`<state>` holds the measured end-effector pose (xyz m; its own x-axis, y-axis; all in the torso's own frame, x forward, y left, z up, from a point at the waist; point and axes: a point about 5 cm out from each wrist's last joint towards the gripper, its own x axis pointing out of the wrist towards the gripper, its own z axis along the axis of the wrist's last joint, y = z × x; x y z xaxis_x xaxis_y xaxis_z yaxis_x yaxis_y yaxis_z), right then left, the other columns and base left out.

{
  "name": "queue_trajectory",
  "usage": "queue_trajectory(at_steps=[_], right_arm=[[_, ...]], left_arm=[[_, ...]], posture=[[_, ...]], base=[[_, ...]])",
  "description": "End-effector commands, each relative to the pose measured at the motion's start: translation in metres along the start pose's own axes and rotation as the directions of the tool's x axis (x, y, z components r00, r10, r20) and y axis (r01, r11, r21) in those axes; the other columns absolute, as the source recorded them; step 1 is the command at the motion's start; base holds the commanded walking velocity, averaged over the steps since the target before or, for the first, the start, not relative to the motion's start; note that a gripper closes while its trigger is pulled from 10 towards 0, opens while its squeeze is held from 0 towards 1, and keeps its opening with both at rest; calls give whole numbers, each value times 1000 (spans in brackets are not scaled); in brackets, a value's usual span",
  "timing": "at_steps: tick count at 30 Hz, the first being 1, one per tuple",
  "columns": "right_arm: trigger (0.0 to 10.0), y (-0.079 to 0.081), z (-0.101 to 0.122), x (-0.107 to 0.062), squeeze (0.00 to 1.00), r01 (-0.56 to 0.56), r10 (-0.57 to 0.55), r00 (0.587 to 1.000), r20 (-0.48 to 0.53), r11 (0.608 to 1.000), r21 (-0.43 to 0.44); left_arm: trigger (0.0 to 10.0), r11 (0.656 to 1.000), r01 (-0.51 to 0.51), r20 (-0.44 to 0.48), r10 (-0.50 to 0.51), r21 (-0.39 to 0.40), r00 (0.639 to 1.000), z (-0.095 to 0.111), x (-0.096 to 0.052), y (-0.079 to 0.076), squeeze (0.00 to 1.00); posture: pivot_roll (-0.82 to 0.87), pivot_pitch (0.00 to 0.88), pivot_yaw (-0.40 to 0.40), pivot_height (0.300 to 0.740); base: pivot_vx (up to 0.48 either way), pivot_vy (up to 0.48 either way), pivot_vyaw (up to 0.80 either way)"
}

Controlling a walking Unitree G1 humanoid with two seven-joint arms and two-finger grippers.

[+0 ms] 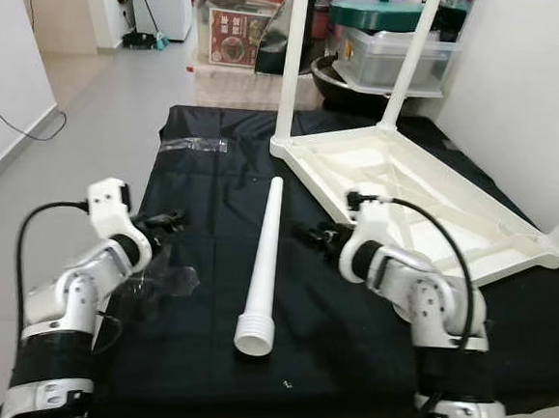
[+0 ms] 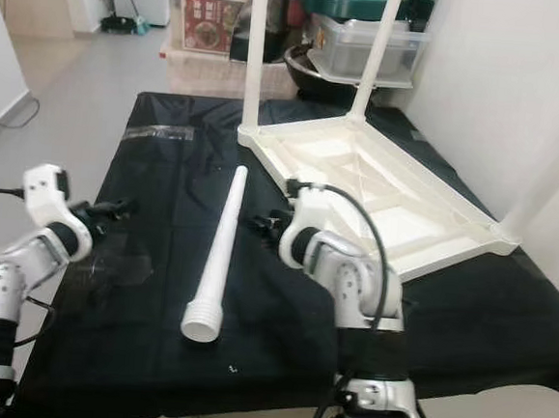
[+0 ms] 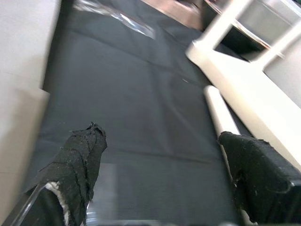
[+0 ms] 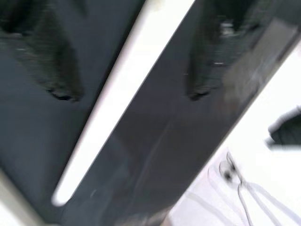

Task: Building children table

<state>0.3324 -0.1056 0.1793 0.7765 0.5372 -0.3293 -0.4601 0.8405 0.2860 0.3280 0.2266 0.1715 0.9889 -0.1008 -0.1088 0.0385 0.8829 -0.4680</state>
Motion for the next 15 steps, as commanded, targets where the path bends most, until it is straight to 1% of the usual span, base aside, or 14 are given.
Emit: queue_trajectory(at_steps=[1,2,3,4,5,6,7,8,9,11,12,15], right_arm=[[10000,-1,-6,2,1000,17,-18,1000,-21,1000,-17],[10000,-3,-13,7,1000,53,-55,997,-48,998,-45],[10000,-9,-18,11,1000,110,-116,991,-70,991,-80],[10000,-9,-18,11,1000,110,-116,991,-70,991,-80],[10000,-14,-21,13,1000,148,-157,984,-82,984,-102],[10000,-14,-21,13,1000,148,-157,984,-82,984,-102],[10000,-22,-23,16,1000,205,-218,973,-82,968,-144],[10000,-32,-25,16,1000,268,-283,956,-75,949,-165],[10000,-32,-25,16,1000,268,-283,956,-75,949,-165],[10000,-46,-24,15,1000,354,-369,928,-47,915,-196],[10000,-48,-24,15,1000,371,-386,922,-42,907,-199],[10000,-49,-25,15,1000,373,-389,920,-48,906,-202]], left_arm=[[10000,1000,-15,5,15,3,1000,4,-4,4,0],[10000,999,-33,22,33,33,999,7,-9,8,0],[10000,996,-58,29,56,70,998,9,-13,11,0],[10000,996,-58,29,56,70,998,9,-13,11,0],[10000,993,-73,32,70,95,997,9,-15,13,0],[10000,993,-73,32,70,95,997,9,-15,13,0],[10000,988,-92,34,88,125,996,9,-18,14,0],[10000,983,-102,36,97,152,995,8,-20,15,0],[10000,983,-102,36,97,152,995,8,-20,15,0],[10000,976,-104,42,98,191,994,7,-24,13,0],[10000,975,-99,43,92,200,995,6,-25,12,0],[10000,974,-99,41,93,203,995,5,-26,11,0]], posture=[[32,0,-95,740],[39,0,-101,740],[47,0,-109,740],[47,0,-109,740],[47,0,-109,740],[47,0,-109,740],[53,0,-114,740],[56,0,-116,740],[56,0,-116,740],[60,0,-120,740],[60,0,-120,740],[58,0,-117,740]], base=[[0,0,0],[0,0,0],[0,0,0],[0,0,0],[0,0,0],[0,0,0],[0,0,0],[0,0,0],[0,0,0],[0,0,0],[0,0,0],[0,0,0]])
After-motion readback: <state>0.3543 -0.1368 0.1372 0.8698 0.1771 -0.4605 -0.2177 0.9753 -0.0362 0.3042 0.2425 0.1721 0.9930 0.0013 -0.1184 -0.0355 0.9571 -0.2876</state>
